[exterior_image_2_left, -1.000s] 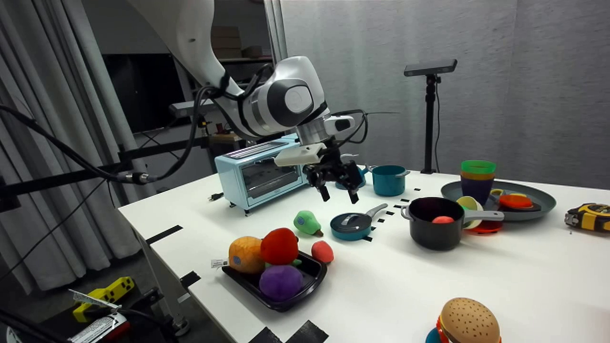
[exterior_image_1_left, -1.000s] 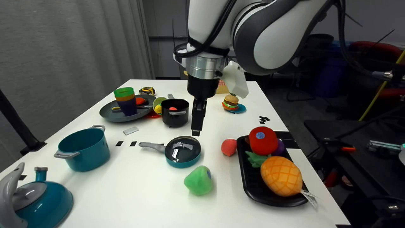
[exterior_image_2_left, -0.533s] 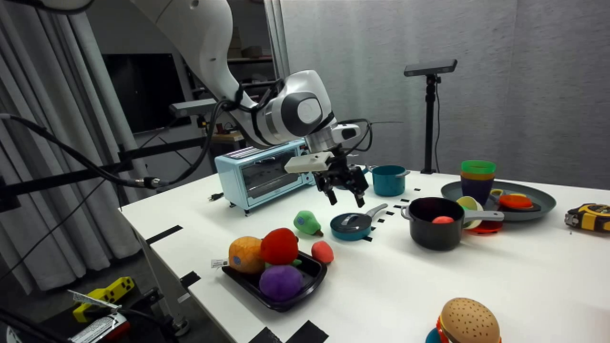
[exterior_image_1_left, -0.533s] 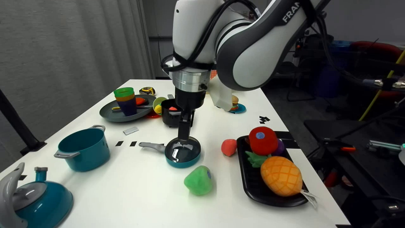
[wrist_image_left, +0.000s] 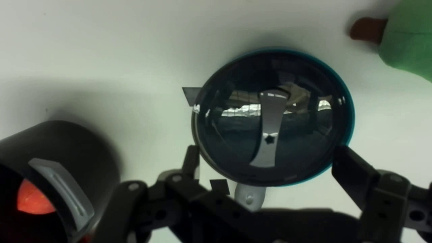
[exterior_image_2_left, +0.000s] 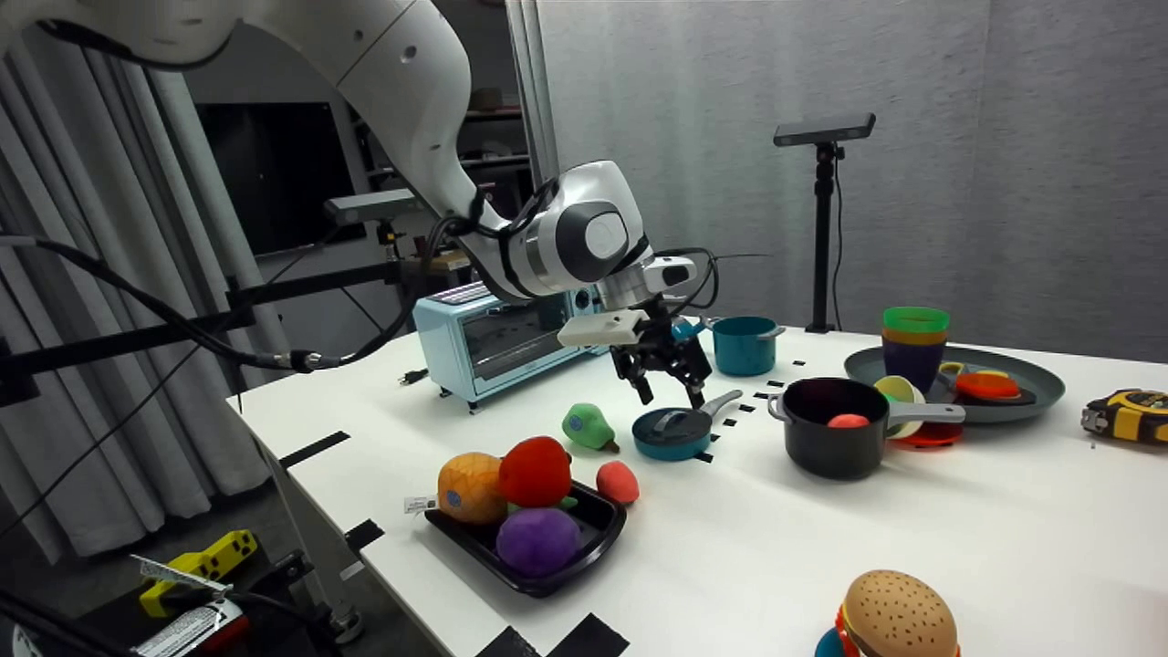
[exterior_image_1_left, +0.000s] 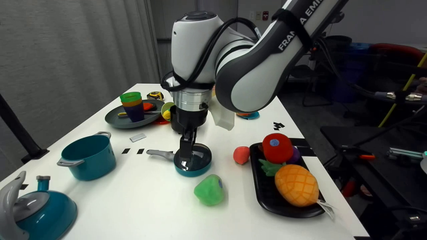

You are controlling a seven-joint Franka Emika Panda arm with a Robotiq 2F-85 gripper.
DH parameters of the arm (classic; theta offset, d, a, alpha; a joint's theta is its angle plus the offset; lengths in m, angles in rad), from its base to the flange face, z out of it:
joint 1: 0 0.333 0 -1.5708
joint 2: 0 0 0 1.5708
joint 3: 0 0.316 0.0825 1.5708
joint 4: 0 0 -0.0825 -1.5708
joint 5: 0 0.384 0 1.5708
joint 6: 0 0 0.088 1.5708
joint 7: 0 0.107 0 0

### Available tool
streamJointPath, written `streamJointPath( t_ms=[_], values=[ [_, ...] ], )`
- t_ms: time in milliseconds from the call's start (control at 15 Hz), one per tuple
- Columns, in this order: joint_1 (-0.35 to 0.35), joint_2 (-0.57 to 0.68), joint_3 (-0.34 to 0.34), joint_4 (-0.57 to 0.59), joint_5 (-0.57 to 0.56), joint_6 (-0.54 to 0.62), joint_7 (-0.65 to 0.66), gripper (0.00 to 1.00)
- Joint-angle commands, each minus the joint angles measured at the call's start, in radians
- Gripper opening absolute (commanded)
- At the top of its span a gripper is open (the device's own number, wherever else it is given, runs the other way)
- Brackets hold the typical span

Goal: Put the black lid on top of the small black pot

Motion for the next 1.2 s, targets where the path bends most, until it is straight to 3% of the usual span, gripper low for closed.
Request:
streamJointPath(
  t_ms=[0, 267, 333, 1000, 1133],
  values=[
    [0.022, 0.053, -0.024, 0.059, 0.000, 0.010, 0.022, 1.00],
    [0.029, 0.073, -0.026, 0.076, 0.000, 0.010, 0.025, 1.00],
    [0.031, 0.076, -0.026, 0.079, 0.001, 0.009, 0.027, 0.81],
    [0.040, 0.092, -0.039, 0.102, 0.002, 0.000, 0.052, 0.05],
    [0.045, 0.089, -0.045, 0.101, -0.001, 0.001, 0.059, 0.01]
  ],
)
